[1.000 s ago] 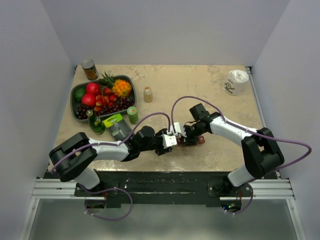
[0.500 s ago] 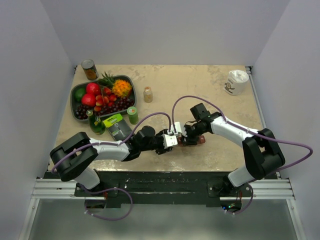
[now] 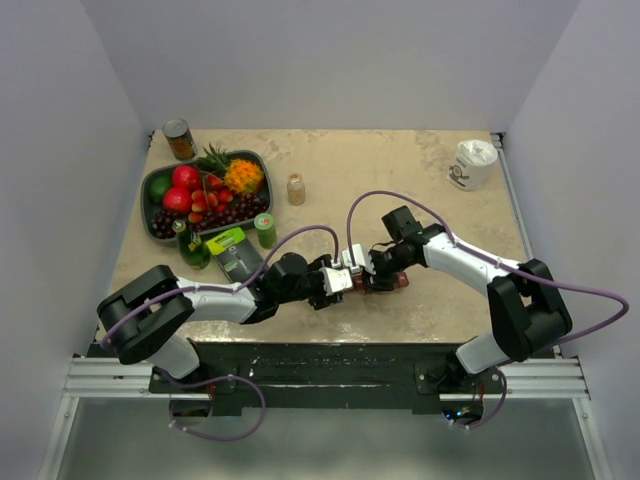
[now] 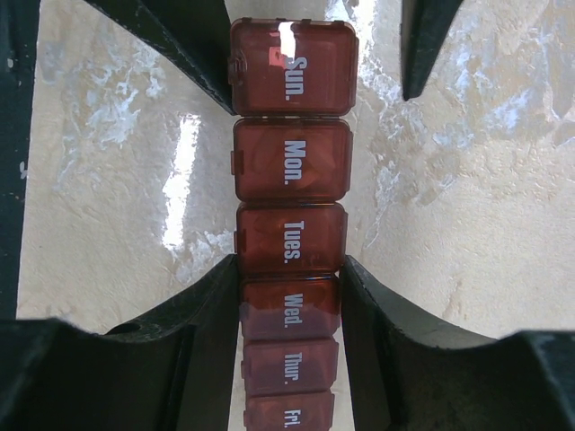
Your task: Sort the pills into containers
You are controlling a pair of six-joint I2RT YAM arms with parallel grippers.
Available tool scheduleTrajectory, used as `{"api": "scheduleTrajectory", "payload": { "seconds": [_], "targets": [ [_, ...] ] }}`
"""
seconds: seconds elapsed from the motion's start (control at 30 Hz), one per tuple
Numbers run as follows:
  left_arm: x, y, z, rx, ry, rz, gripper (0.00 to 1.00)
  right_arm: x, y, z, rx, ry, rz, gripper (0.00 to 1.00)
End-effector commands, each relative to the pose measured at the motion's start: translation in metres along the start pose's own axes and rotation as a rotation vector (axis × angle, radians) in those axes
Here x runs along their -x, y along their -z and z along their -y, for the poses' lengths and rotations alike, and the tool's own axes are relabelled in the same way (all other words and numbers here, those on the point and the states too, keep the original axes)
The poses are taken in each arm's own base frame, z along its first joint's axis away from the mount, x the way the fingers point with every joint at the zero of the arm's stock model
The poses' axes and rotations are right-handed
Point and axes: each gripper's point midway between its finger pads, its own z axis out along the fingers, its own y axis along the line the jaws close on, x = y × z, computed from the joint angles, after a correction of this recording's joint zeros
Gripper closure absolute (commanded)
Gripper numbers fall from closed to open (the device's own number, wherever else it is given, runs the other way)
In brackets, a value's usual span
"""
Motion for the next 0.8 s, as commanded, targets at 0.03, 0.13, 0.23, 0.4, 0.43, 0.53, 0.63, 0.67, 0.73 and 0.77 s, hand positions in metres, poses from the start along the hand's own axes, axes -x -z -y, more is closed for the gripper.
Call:
{"api": "scheduleTrajectory", "payload": {
  "seconds": [0.03, 0.13, 0.23, 0.4, 0.43, 0.53, 0.63, 0.67, 0.73, 0.77],
  "targets": [
    [0.014, 0.000, -0.005, 0.009, 0.001, 0.056, 0.42, 0.023, 0.008, 0.002, -0.008, 0.063, 0.077, 1.00],
    [0.019, 0.000, -0.003, -0.008, 0.017, 0.072, 0.55, 0.021, 0.008, 0.004, -0.013, 0.060, 0.069, 1.00],
    [0.027, 0.003, -0.002, -0.031, 0.051, 0.103, 0.66, 0.017, 0.007, 0.006, -0.028, 0.056, 0.052, 1.00],
    [0.033, 0.007, -0.001, -0.061, 0.134, 0.139, 0.77, 0.013, 0.006, 0.007, -0.038, 0.055, 0.039, 1.00],
    [0.036, 0.009, 0.001, -0.078, 0.165, 0.150, 0.77, 0.013, 0.006, 0.009, -0.044, 0.056, 0.036, 1.00],
    [0.037, 0.012, 0.002, -0.097, 0.244, 0.166, 0.77, 0.011, 0.007, 0.009, -0.052, 0.059, 0.033, 1.00],
    [0.037, 0.014, 0.005, -0.120, 0.286, 0.178, 0.78, 0.012, 0.007, 0.010, -0.063, 0.070, 0.034, 1.00],
    [0.036, 0.014, 0.006, -0.125, 0.296, 0.176, 0.78, 0.012, 0.007, 0.010, -0.063, 0.069, 0.034, 1.00],
    [0.035, 0.014, 0.009, -0.143, 0.316, 0.173, 0.78, 0.011, 0.006, 0.011, -0.069, 0.068, 0.032, 1.00],
    [0.033, 0.014, 0.010, -0.149, 0.323, 0.171, 0.79, 0.011, 0.006, 0.011, -0.070, 0.070, 0.030, 1.00]
  ]
}}
